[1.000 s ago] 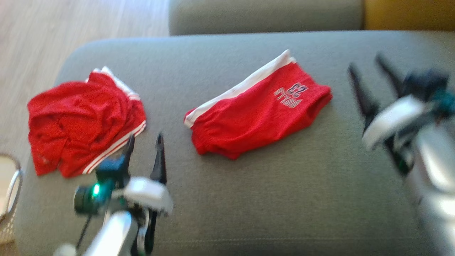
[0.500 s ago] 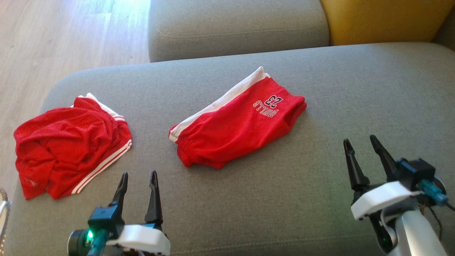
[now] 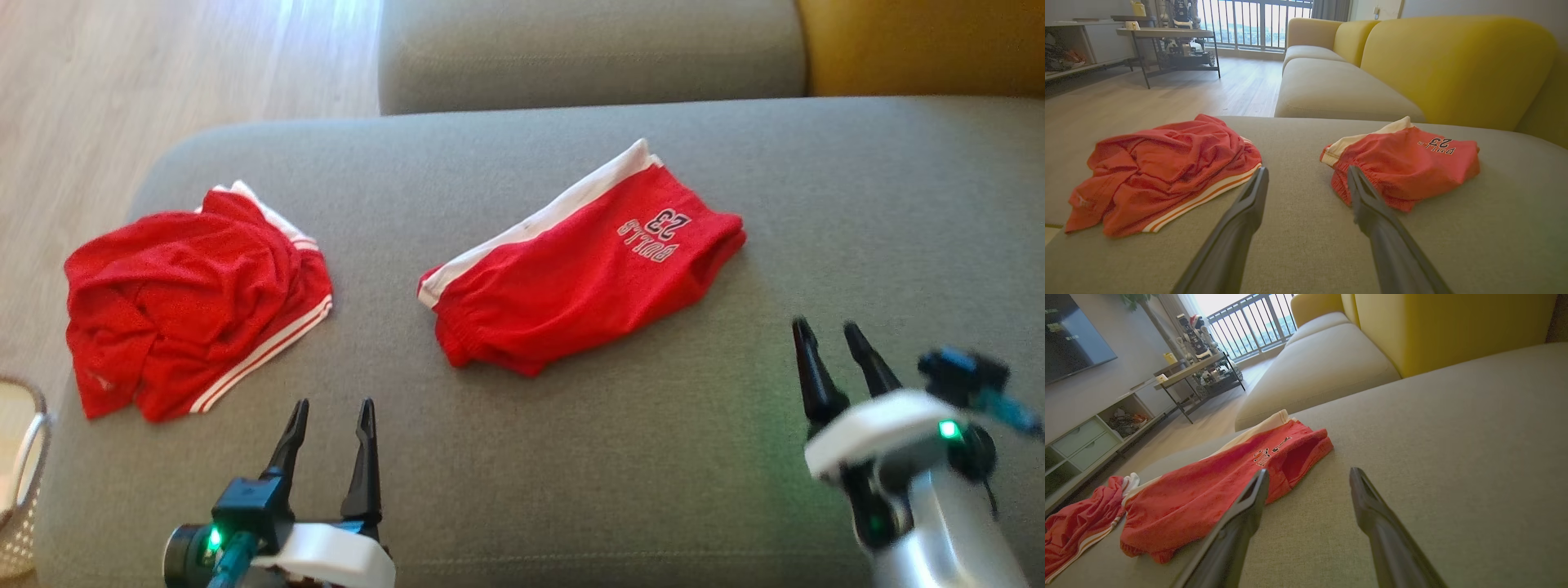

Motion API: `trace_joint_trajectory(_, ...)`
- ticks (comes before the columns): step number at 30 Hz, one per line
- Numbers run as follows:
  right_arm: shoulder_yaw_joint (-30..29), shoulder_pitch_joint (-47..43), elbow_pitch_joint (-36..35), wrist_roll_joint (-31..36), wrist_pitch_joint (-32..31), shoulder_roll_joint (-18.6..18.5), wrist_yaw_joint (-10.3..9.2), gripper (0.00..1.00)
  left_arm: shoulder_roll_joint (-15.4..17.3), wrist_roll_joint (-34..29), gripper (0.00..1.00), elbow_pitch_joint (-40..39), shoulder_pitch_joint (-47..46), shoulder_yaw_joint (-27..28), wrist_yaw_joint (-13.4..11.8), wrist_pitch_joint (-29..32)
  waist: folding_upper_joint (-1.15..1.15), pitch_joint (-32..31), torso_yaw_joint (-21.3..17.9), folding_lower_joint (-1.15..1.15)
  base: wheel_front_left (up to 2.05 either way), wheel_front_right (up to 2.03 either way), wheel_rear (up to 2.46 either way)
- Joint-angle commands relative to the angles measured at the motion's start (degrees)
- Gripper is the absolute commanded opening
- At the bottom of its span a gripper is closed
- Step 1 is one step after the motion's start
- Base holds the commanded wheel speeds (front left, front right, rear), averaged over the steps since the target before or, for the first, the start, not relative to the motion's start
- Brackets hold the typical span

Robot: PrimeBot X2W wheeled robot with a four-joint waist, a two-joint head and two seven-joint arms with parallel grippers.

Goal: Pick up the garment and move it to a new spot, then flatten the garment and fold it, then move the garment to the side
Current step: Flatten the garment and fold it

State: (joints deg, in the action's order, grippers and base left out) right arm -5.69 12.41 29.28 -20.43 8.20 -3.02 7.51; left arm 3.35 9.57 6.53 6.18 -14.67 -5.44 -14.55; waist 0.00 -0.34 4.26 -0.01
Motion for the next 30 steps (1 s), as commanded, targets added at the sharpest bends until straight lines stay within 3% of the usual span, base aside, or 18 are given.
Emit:
trace_joint_trajectory(1,1.9,5.7,-0.3,-1.8,-1.5,0.1,-0.02,1.0,-0.3,0.1,1.0,-1.0,-3.3,2.3,0.5,-0.4,0.0,1.4,1.0,0.01,0.0,0.0,0.0)
trace_joint_trajectory(8,-4.8,16.2,13.3,-13.3,-10.1,0.1,-0.02,1.0,-0.4,0.5,1.0,-0.3,-6.1,3.1,1.3,-0.4,0.0,4.8,5.6,0.01,0.0,0.0,0.0)
trace_joint_trajectory(15,-12.2,24.1,25.0,-16.0,-15.1,-1.3,-0.02,1.0,-0.5,1.1,1.0,-0.3,-7.5,1.9,0.8,-0.4,0.0,7.7,9.0,0.01,0.0,0.0,0.0)
trace_joint_trajectory(19,-17.3,28.6,31.4,-19.0,-17.2,-2.0,-0.02,1.0,-0.5,-0.2,1.0,1.7,-7.8,1.7,-1.0,-0.4,0.0,8.9,10.5,0.01,0.0,0.0,0.0)
trace_joint_trajectory(30,-20.8,33.7,38.6,-21.7,-17.8,-3.8,-0.02,1.0,-0.5,-1.5,1.0,1.8,-8.8,0.7,-0.9,-0.4,0.0,10.8,12.5,0.01,0.0,0.0,0.0)
